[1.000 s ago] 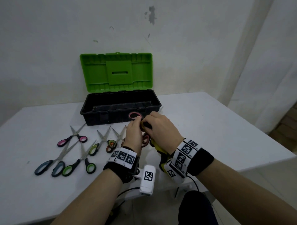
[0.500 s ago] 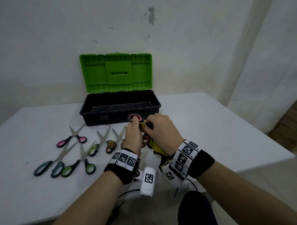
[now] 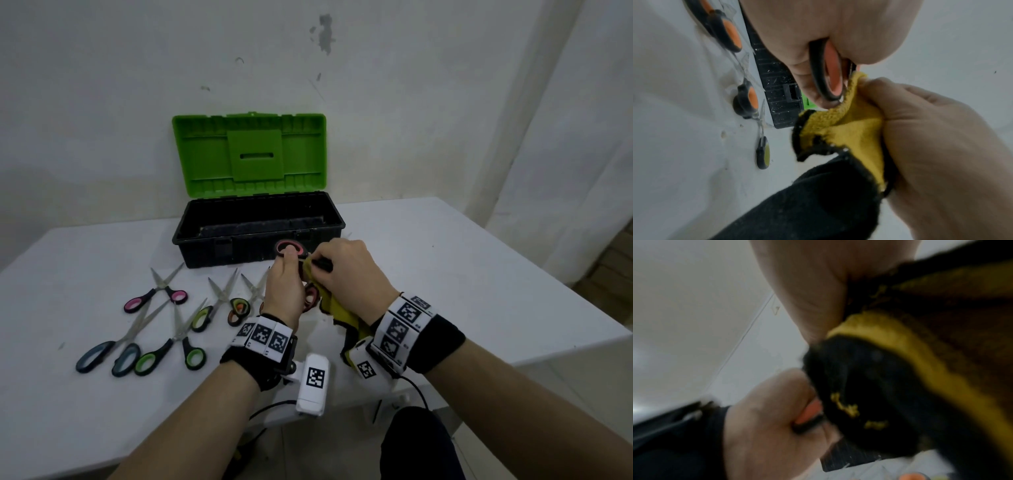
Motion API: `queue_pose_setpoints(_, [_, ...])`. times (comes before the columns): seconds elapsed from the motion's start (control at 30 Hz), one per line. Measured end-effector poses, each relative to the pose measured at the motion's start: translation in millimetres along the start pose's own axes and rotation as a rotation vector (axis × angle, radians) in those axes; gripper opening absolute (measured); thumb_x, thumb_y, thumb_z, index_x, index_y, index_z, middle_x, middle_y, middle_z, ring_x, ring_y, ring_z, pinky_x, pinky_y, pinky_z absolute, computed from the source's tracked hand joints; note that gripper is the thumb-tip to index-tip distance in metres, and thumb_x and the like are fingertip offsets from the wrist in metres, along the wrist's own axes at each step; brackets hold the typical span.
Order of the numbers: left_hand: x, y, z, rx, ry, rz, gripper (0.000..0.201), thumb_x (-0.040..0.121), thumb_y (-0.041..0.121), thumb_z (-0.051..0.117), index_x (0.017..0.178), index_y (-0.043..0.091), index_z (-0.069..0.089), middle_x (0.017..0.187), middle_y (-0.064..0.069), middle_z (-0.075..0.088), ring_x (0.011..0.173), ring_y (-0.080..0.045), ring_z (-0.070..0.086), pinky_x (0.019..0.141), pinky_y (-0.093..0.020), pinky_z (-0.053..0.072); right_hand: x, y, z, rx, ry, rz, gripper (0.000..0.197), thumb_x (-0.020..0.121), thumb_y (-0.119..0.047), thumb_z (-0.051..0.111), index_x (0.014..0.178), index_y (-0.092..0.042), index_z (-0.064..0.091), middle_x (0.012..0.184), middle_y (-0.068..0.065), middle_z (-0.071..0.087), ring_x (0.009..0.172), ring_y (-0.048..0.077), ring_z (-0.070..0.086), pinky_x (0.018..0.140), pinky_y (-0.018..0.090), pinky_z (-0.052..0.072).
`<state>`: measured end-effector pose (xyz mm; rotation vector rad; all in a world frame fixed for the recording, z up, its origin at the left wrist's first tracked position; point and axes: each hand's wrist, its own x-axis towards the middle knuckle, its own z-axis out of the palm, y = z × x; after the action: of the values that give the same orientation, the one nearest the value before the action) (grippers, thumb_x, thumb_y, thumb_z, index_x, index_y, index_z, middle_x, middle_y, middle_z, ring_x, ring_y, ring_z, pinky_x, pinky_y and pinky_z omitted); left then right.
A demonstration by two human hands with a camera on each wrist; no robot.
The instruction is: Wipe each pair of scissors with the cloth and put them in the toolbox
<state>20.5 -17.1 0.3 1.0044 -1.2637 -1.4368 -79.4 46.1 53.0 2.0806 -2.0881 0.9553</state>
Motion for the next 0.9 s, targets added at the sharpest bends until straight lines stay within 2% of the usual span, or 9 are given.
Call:
queue_pose_setpoints(0.1, [-4, 5, 0, 0.008, 0.013, -0.002, 0.048, 0.089, 0.067, 0.037, 0.093, 0.026, 0.062, 0.097, -0.003, 0.069, 0.099, -0.026, 0.066, 0.096, -0.053, 0.051, 0, 7, -1, -0.023, -0.011, 0.007, 0.017, 0.090, -0.026, 0.061, 0.096, -0.014, 0.072, 0.091, 0.006, 0.066, 0.085, 0.021, 0.059, 0.077, 0.034, 0.049])
queue_pose_setpoints(0.23, [-2, 5, 1, -0.015, 0.023, -0.014, 0.048, 0.088, 0.067, 0.037, 0.093, 0.027, 0.061, 0.088, -0.005, 0.065, 0.091, -0.032, 0.061, 0.092, -0.050, 0.050, 4, 16, -8, -0.002, 0.076, -0.009, 0.017, 0.090, -0.027, 0.061, 0.098, -0.017, 0.073, 0.092, 0.002, 0.069, 0.086, 0.019, 0.061, 0.078, 0.032, 0.050])
queue_pose_setpoints(0.3, [3, 0, 0, -0.015, 0.018, -0.013, 0.052, 0.084, 0.070, 0.038, 0.095, 0.026, 0.063, 0.090, -0.001, 0.069, 0.093, -0.027, 0.063, 0.091, -0.044, 0.051, 0, 15, -5, 0.006, 0.035, -0.054, 0.017, 0.091, -0.026, 0.062, 0.098, -0.016, 0.074, 0.091, 0.004, 0.068, 0.084, 0.019, 0.061, 0.078, 0.037, 0.052])
queue_pose_setpoints(0.37, [5, -1, -1, -0.020, 0.012, -0.028, 0.060, 0.079, 0.075, 0.040, 0.103, 0.027, 0.065, 0.103, -0.004, 0.072, 0.102, -0.027, 0.066, 0.098, -0.050, 0.051, -6, 15, 0, 0.017, -0.034, -0.113, 0.017, 0.091, -0.024, 0.063, 0.101, -0.016, 0.073, 0.092, 0.005, 0.065, 0.083, 0.019, 0.060, 0.078, 0.038, 0.052])
queue_pose_setpoints(0.5, [5, 0, -3, -0.038, 0.023, -0.038, 0.038, 0.099, 0.055, 0.038, 0.098, 0.027, 0.064, 0.105, -0.007, 0.071, 0.104, -0.029, 0.066, 0.099, -0.055, 0.050, -9, 16, -2, 0.007, -0.186, -0.221, 0.017, 0.092, -0.024, 0.062, 0.105, -0.019, 0.072, 0.093, -0.001, 0.062, 0.083, 0.014, 0.058, 0.078, 0.030, 0.049])
queue_pose_setpoints(0.57, [3, 1, -3, -0.024, 0.003, -0.047, 0.037, 0.098, 0.055, 0.038, 0.098, 0.029, 0.064, 0.107, -0.008, 0.070, 0.105, -0.028, 0.066, 0.099, -0.054, 0.050, -9, 12, -3, 0.001, -0.218, -0.266, 0.017, 0.092, -0.021, 0.062, 0.105, -0.017, 0.072, 0.092, -0.004, 0.057, 0.082, 0.012, 0.055, 0.076, 0.024, 0.045])
queue_pose_setpoints(0.67, [5, 2, -4, -0.020, 0.012, -0.052, 0.036, 0.100, 0.053, 0.037, 0.096, 0.029, 0.064, 0.099, -0.007, 0.070, 0.098, -0.029, 0.067, 0.091, -0.049, 0.054, -9, 15, -2, -0.038, -0.257, -0.259, 0.019, 0.091, -0.017, 0.061, 0.107, -0.018, 0.072, 0.098, 0.000, 0.057, 0.087, 0.019, 0.058, 0.079, 0.031, 0.048])
queue_pose_setpoints(0.77, [11, 2, -11, -0.064, 0.063, -0.089, 0.039, 0.103, 0.051, 0.036, 0.104, 0.023, 0.063, 0.081, -0.001, 0.064, 0.076, -0.024, 0.060, 0.068, -0.034, 0.049, -7, 30, -8, -0.063, -0.192, -0.199, 0.016, 0.092, -0.023, 0.063, 0.104, -0.018, 0.073, 0.096, -0.002, 0.058, 0.085, 0.018, 0.059, 0.078, 0.038, 0.052])
queue_pose_setpoints(0.9, [12, 2, -7, -0.124, 0.026, -0.115, 0.038, 0.104, 0.048, 0.036, 0.107, 0.022, 0.063, 0.100, -0.012, 0.069, 0.091, -0.031, 0.066, 0.079, -0.041, 0.054, -8, 23, -3, -0.011, -0.111, -0.320, 0.013, 0.090, -0.019, 0.067, 0.101, -0.017, 0.072, 0.095, -0.001, 0.061, 0.081, 0.017, 0.061, 0.072, 0.036, 0.054])
